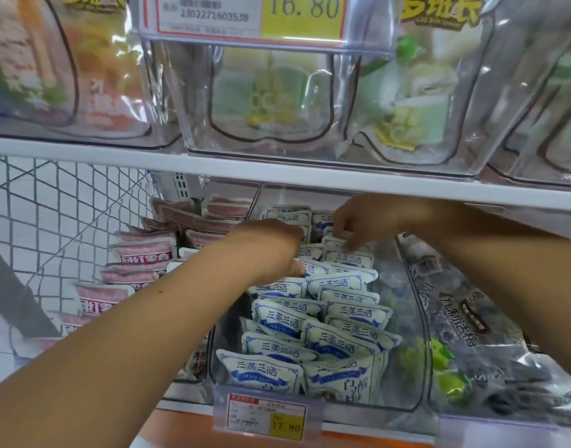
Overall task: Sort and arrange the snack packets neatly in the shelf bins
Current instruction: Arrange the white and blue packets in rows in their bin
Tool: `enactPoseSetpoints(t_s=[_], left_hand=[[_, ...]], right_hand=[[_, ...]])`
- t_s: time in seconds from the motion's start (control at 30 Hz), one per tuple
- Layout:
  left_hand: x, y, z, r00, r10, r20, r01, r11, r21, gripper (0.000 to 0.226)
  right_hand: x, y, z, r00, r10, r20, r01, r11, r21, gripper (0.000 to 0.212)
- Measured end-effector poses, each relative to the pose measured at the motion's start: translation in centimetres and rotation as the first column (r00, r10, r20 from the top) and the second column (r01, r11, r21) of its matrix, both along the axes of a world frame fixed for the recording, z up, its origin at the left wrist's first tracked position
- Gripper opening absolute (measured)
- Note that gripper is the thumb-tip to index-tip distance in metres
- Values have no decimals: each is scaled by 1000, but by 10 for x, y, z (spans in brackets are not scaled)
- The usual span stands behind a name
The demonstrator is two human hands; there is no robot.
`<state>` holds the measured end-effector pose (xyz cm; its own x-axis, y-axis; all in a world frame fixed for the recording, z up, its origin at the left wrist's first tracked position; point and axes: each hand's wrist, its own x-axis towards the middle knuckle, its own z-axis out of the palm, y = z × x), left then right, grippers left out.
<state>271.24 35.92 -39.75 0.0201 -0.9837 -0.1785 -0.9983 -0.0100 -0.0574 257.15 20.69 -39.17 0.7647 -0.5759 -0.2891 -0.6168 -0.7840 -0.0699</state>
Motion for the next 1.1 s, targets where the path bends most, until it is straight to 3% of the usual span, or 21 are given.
enactPoseSetpoints(t_s=[0.07,0.13,0.23,0.33,0.43,0.6,0.7,0.8,0.93,1.03,1.1], left_hand=[[-1,-2,1,1000,20,-14,-21,999,-33,28],[-2,-3,-1,999,35,-7,-35,995,-93,22],[-7,-5,-6,996,46,-72,-55,991,-125,26],[-13,-7,-8,975,56,-216,-80,991,-104,39],[-10,-10,-12,961,76,-267,-96,993,-64,35],[-5,-11,-14,944,95,-315,-120,991,-63,26],[-5,-11,-13,938,95,-334,-125,990,-69,18],[-3,-11,-15,939,128,-319,-158,985,-72,10],[-1,-22,-20,950,214,-226,-239,967,-89,9],[-2,-25,-21,945,249,-215,-274,957,-97,24],[-2,-23,-21,948,231,-220,-258,961,-104,16]], right_hand=[[-4,-7,1,976,-78,203,63,995,79,20],[-8,-12,-3,960,-124,251,113,992,56,33],[-9,-10,-7,974,-91,206,98,995,-25,41],[-5,-9,-2,989,-59,132,70,994,-80,33],[0,-7,-1,998,-24,63,32,990,-136,23],[2,3,2,997,-11,82,19,994,-104,15],[2,3,-1,1000,-15,11,16,992,-127,15],[0,0,-1,998,-34,45,40,991,-131,19],[-4,1,2,1000,-4,24,8,986,-166,3],[3,-2,-10,998,56,-22,-60,950,-307,11],[2,-2,-11,999,44,-22,-49,956,-291,19]])
